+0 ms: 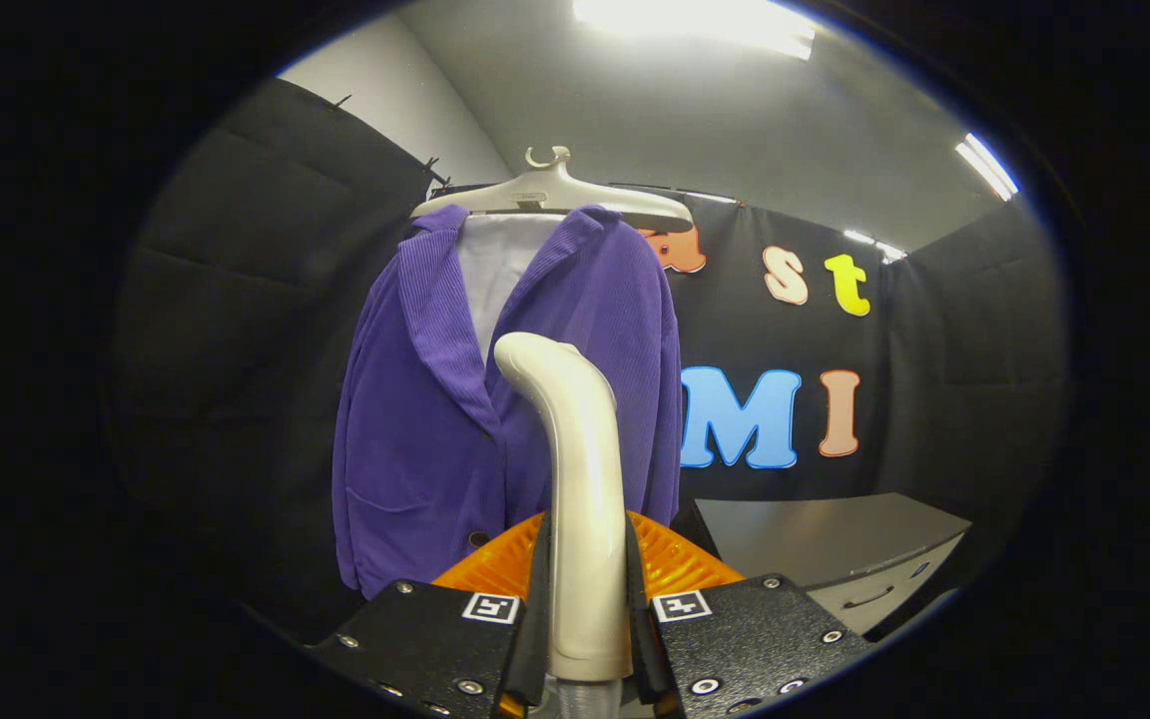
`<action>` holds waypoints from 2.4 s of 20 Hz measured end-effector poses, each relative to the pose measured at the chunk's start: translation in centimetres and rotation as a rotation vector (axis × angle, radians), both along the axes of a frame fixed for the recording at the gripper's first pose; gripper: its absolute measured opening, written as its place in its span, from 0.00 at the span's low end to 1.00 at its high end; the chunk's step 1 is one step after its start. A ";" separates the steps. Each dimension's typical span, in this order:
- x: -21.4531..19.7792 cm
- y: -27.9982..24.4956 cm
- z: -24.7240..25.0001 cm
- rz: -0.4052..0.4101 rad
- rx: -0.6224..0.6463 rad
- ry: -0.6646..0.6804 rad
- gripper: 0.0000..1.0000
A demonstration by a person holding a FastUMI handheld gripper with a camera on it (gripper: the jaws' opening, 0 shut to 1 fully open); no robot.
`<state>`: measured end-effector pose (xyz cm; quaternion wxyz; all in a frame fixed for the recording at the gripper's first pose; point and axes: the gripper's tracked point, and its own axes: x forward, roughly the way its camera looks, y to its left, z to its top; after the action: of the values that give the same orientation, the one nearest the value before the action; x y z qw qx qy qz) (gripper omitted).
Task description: Iron the clothes twice with a garment steamer, once on the left side and once on the right side.
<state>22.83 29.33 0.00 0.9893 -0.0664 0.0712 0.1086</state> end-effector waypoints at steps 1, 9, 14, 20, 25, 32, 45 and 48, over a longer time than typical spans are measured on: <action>-0.5 -0.6 -0.3 -0.009 0.006 -0.003 0.34; -3.6 -2.0 -5.9 -0.021 -0.017 0.063 0.34; -6.0 -2.8 -10.2 -0.018 -0.026 0.137 0.34; -8.8 -3.4 -16.9 -0.025 -0.055 0.216 0.34; -10.6 -3.6 -22.3 -0.031 -0.078 0.311 0.34; -11.8 -3.4 -23.8 -0.034 -0.060 0.346 0.34; -7.1 -1.0 -4.0 0.054 0.075 0.025 0.34; -5.0 0.2 2.0 0.078 0.101 -0.071 0.34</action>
<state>17.85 29.54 1.98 0.9883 -0.0227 0.0277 0.1482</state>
